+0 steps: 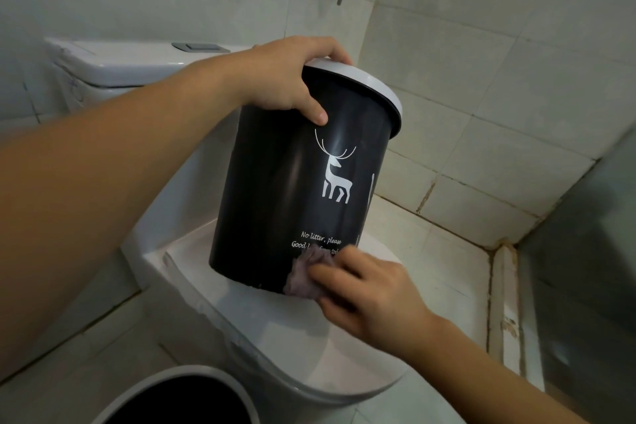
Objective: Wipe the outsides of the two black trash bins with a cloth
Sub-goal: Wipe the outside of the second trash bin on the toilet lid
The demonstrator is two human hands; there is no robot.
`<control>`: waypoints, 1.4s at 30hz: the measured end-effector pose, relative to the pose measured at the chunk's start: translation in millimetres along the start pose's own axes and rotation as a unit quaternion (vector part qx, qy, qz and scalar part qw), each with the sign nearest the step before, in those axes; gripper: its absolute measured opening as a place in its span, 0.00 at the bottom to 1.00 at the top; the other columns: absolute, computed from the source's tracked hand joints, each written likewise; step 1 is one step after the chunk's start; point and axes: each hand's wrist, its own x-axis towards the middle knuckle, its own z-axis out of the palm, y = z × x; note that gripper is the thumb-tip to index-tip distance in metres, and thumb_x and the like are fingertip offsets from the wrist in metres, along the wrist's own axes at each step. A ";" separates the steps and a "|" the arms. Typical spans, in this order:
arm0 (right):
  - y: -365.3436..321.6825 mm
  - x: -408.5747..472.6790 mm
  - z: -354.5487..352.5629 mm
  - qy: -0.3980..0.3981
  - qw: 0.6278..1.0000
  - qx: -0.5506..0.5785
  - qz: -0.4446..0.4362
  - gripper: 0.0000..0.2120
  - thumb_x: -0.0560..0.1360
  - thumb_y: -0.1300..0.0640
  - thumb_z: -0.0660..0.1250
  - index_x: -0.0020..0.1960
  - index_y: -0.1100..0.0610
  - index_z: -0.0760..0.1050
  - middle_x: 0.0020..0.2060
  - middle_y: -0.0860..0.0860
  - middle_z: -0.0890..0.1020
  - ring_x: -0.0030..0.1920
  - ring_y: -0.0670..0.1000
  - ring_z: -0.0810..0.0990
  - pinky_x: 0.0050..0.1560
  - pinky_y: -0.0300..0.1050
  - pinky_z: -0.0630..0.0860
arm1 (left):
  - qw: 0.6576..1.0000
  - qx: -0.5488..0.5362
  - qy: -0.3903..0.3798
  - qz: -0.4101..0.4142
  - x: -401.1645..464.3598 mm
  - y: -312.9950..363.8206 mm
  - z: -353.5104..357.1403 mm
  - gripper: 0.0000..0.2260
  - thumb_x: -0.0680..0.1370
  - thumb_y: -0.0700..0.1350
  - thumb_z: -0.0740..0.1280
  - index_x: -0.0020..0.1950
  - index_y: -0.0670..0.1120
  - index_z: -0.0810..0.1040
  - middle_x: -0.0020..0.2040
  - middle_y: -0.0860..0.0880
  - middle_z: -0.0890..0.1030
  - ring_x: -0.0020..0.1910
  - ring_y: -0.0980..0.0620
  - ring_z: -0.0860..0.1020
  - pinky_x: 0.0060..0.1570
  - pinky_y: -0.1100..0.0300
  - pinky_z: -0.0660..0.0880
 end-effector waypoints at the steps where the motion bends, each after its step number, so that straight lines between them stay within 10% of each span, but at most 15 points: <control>1: -0.8 -2.2 0.4 -0.015 1.000 -0.005 -0.019 0.09 0.76 0.53 0.69 0.55 0.52 0.80 0.41 0.51 0.76 0.36 0.52 0.73 0.28 0.44 0.71 | 1.000 0.000 0.001 -0.001 -0.1 0.0 -0.2 0.30 0.68 0.43 0.79 0.62 0.64 0.72 0.54 0.60 0.76 0.55 0.52 0.76 0.54 0.55 0.74; 9: 5.0 19.1 -4.8 0.096 0.988 0.009 0.124 0.13 0.76 0.52 0.69 0.59 0.51 0.76 0.45 0.50 0.78 0.38 0.50 0.77 0.31 0.45 0.77 | 1.000 0.002 0.009 -0.007 -0.4 -2.7 -0.4 0.30 0.67 0.44 0.80 0.62 0.66 0.72 0.57 0.57 0.77 0.57 0.50 0.77 0.58 0.51 0.75; 16: -12.1 9.7 -3.6 -0.010 1.000 -0.018 -0.004 0.09 0.78 0.53 0.66 0.56 0.51 0.82 0.40 0.50 0.76 0.36 0.51 0.73 0.27 0.44 0.71 | 1.000 -0.002 0.000 -0.002 -0.2 -0.6 0.0 0.30 0.68 0.43 0.79 0.63 0.64 0.72 0.57 0.57 0.77 0.55 0.52 0.77 0.54 0.56 0.75; 42: 12.2 -5.2 -9.2 -0.026 0.999 -0.036 -0.022 0.10 0.78 0.53 0.67 0.58 0.50 0.78 0.42 0.51 0.77 0.37 0.51 0.75 0.29 0.41 0.69 | 1.000 -0.012 -0.013 0.006 2.7 -5.2 -4.2 0.30 0.68 0.41 0.79 0.64 0.61 0.72 0.53 0.57 0.77 0.50 0.57 0.77 0.44 0.61 0.74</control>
